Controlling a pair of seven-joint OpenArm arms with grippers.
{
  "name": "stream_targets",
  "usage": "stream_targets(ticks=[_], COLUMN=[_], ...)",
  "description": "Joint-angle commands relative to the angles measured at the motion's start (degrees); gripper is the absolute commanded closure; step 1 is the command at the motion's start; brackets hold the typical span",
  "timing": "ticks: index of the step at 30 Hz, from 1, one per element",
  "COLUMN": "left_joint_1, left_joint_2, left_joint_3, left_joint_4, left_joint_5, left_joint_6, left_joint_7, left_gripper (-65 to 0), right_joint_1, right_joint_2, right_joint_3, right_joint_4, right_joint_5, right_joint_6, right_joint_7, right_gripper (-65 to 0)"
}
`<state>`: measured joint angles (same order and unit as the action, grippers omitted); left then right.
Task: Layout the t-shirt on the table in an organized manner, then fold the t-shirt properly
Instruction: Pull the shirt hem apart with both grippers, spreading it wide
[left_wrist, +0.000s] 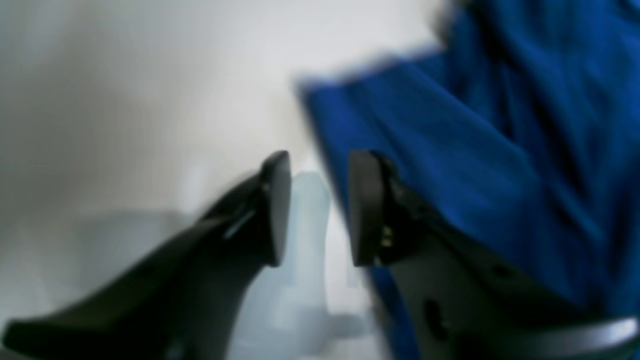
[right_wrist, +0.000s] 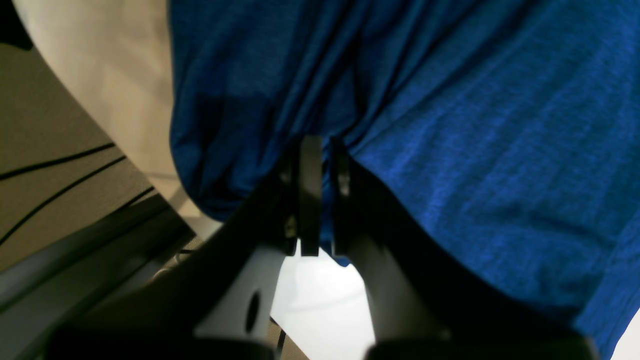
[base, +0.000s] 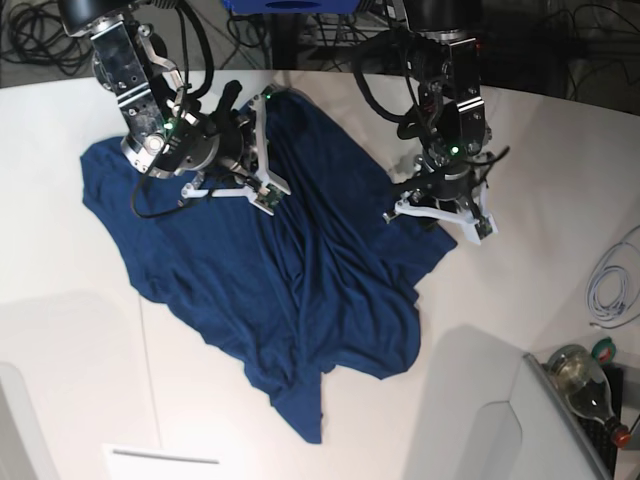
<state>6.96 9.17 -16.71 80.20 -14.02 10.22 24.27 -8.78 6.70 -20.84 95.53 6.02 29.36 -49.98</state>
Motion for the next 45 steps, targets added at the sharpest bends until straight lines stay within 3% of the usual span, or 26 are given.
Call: stream_targets(ticks=[1,5,8,11,13,16,21,27,29,37,45], left_joint_1=[-0.41,-1.64,-2.26,-2.43,-2.70,-4.63,-9.55,-14.83,-16.06,-16.94,-20.02], left_joint_2=[-0.69,-2.27,-2.88,-2.88,-2.88,-2.80,-3.06,-3.50,-3.67,-3.76,-3.85], left_joint_3=[-0.21,-0.21,-0.13,-0.30,-0.39,-0.21,-0.21,-0.21,-0.21,-0.21,-0.39], left_joint_4=[-0.16,-3.41,-2.45,3.27,6.87,8.28,1.60,-7.90,-9.48,-10.97,-19.68], left_joint_5=[-3.78,-16.97,-20.04,-20.31,-20.40,-20.48,-20.13,-18.99,-17.41,-16.09,-16.09], left_joint_6=[0.20,0.20,0.20,0.99,4.60,9.52,13.47,14.70,16.20,16.38,16.38], left_joint_7=[-1.37,-1.28,-1.02,6.19,10.23,11.99,11.99,11.90,11.90,11.90,11.73], left_gripper=[-24.5,-30.3,-33.1,-31.9,-31.9,-31.9,-29.0,-22.1,-22.2,-22.2,-21.7], right_joint_1=[0.47,0.38,0.38,0.47,0.47,0.64,0.73,0.64,0.56,0.47,0.56], right_joint_2=[-0.33,0.55,0.91,0.91,0.91,0.91,0.91,0.73,0.82,0.73,0.64], right_joint_3=[-0.13,-0.13,-0.13,-0.04,-0.04,-0.04,0.23,5.15,6.12,7.70,7.70], right_joint_4=[0.96,0.78,0.61,0.52,0.52,0.43,0.43,0.43,0.43,0.52,0.61], right_joint_5=[1.06,1.06,1.06,1.06,1.06,1.06,1.06,1.06,1.06,1.06,1.06], right_joint_6=[0.04,0.04,0.04,0.04,0.04,0.04,0.04,0.04,0.04,0.04,0.04], right_joint_7=[1.23,1.32,1.32,1.32,1.23,1.23,1.32,1.05,1.05,1.05,1.05], right_gripper=[-3.5,-3.5,-3.5,-3.5,-3.5,-3.5,-3.5,-3.3,-3.3,-3.2,-3.0])
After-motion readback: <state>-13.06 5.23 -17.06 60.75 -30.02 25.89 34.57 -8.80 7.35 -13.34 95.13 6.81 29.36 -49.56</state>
